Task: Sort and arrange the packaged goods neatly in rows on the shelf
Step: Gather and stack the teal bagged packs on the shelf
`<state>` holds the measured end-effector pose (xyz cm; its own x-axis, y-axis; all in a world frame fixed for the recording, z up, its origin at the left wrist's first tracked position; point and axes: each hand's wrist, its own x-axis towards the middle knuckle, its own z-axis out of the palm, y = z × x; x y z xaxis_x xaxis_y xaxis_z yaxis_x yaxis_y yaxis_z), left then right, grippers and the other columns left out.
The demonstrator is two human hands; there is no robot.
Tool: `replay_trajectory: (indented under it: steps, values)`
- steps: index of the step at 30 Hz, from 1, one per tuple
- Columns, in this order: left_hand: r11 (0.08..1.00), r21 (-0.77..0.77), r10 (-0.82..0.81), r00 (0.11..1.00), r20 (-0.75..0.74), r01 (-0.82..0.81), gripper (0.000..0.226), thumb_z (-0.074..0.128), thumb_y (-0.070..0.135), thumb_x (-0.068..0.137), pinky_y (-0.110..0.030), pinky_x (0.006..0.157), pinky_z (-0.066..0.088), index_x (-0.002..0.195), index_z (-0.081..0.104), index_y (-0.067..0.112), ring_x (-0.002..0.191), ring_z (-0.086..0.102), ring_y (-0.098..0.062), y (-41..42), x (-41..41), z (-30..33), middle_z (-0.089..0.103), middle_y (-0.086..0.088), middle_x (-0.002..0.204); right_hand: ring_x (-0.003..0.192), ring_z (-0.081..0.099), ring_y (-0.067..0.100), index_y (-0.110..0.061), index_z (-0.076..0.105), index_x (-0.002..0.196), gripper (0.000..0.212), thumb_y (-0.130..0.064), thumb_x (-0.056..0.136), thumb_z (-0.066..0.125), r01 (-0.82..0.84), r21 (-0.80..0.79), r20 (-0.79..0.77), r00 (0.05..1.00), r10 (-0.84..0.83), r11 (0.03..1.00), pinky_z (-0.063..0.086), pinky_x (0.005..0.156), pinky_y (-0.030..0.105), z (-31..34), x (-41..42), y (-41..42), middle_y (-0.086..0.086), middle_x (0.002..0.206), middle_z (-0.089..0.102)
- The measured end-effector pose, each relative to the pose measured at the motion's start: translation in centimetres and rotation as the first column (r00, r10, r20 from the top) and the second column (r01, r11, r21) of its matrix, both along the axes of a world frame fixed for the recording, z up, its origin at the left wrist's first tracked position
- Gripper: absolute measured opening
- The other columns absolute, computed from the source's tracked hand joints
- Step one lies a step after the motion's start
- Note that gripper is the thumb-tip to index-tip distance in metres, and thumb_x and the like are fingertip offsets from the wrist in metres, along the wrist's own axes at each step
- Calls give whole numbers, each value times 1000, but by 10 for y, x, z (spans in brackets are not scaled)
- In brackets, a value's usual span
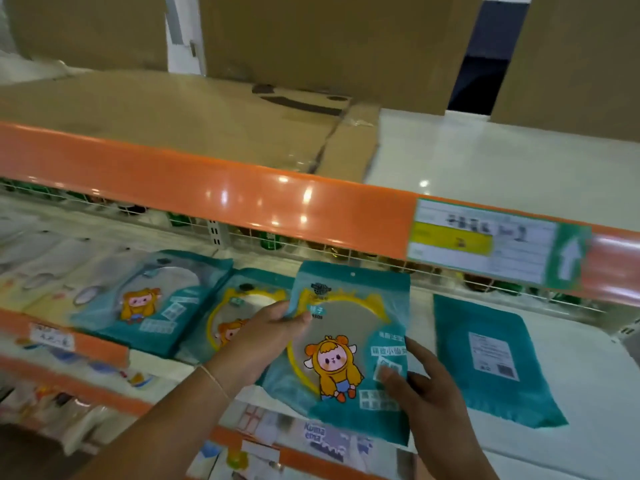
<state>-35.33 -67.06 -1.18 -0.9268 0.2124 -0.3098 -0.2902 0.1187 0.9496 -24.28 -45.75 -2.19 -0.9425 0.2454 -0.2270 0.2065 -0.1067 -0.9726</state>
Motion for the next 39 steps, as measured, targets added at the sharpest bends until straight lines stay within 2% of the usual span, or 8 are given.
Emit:
replay_trajectory:
  steps: [3,7,12,18,25,30,34,39]
  values:
    - [992,-128,-17,996,-86,6,15,55,40,95,-26,86,46,102,65,30,99,59,-7,-39,-17,-1,66,12,105,89,72,37,-23,56,132,56,-7,81,71,107,-158,33,994,-103,982,55,82,59,-8,-13,-35,15,97,75]
    - [985,-170,0,975,-224,-39,20,46,35,99,-29,76,58,99,64,27,76,69,-8,-101,-43,2,73,1,89,87,72,36,-25,62,124,45,-1,86,65,198,-173,20,980,-197,965,57,75,58,-12,-38,-77,11,95,75]
    - [776,-599,-221,805,-550,-196,25,50,27,98,-26,81,47,115,64,17,93,63,-17,-186,-83,-22,68,-4,108,77,74,31,-25,62,109,31,0,91,59,192,-70,-10,981,-193,979,59,58,41,-15,-62,-126,13,84,75]
    - [511,-840,-559,672,-487,-184,46,35,40,91,-40,98,45,115,65,13,113,58,-31,-228,-119,-66,64,-8,120,90,64,53,-29,50,135,50,-16,90,67,166,82,64,983,-172,983,52,73,68,-35,-85,-170,24,94,71]
    - [386,-913,-622,693,-364,-133,62,29,54,94,-50,114,25,135,53,14,134,40,-35,-222,-129,-84,48,-11,143,88,72,22,-23,47,139,51,-18,92,65,100,316,124,982,-146,943,59,78,48,-43,-103,-182,6,110,71]
    - [407,-907,-633,683,-365,-107,67,16,59,94,-44,119,6,147,36,23,145,18,-29,-222,-130,-89,28,-4,157,69,63,6,-26,47,120,26,-26,96,58,-44,666,200,972,-121,745,48,50,16,-33,-106,-183,-2,91,65]
    - [426,-899,-628,681,-377,-104,73,9,62,90,-42,120,0,150,30,25,147,11,-27,-222,-131,-91,21,-2,159,70,59,14,-16,54,118,29,-34,94,55,-107,851,189,976,-110,515,53,63,28,-39,-106,-187,3,86,59]
    - [414,-904,-630,685,-366,-103,74,7,62,89,-43,120,0,150,28,25,147,9,-26,-221,-130,-88,19,-1,160,80,56,15,-13,53,123,33,-35,98,49,-245,869,300,952,-64,429,47,67,21,-41,-109,-188,4,94,52]
